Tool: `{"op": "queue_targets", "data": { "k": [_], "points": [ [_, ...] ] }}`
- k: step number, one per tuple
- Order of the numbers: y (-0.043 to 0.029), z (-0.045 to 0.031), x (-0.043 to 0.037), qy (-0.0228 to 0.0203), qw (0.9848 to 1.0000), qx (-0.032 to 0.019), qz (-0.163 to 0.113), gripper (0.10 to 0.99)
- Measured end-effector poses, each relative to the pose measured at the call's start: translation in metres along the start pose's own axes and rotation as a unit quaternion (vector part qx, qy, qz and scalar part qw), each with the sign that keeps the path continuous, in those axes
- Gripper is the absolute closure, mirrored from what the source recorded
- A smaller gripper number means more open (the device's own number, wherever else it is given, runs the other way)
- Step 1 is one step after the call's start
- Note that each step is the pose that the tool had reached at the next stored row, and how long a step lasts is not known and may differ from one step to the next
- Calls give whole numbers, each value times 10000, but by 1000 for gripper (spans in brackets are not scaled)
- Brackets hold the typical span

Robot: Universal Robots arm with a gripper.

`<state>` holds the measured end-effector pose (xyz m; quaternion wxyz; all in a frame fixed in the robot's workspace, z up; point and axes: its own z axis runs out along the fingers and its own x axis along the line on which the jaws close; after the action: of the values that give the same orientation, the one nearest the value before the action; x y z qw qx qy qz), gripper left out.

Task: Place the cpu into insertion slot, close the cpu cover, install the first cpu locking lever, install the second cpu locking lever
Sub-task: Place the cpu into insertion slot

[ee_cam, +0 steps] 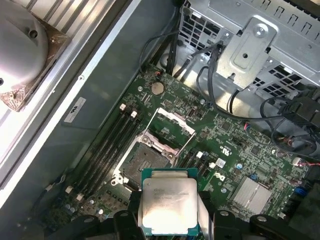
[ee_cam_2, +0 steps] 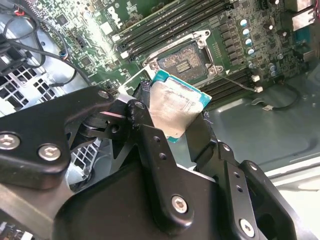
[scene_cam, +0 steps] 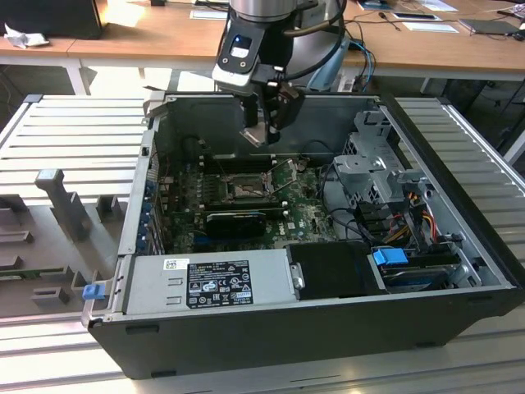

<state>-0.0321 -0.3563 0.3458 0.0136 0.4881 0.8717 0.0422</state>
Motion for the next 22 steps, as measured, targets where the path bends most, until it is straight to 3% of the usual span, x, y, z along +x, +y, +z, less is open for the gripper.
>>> {"op": "queue_targets", "data": {
  "k": [3, 7, 18, 22],
  "points": [
    [-1, 8, 0, -31, 9994, -6, 351, 561],
    [-1, 15, 0, -55, 9980, -10, 627, 561],
    [-2, 26, 0, -95, 9940, -18, 1086, 561],
    [-6, 73, -1, -97, 9938, -19, 1110, 561]
  ]
}}
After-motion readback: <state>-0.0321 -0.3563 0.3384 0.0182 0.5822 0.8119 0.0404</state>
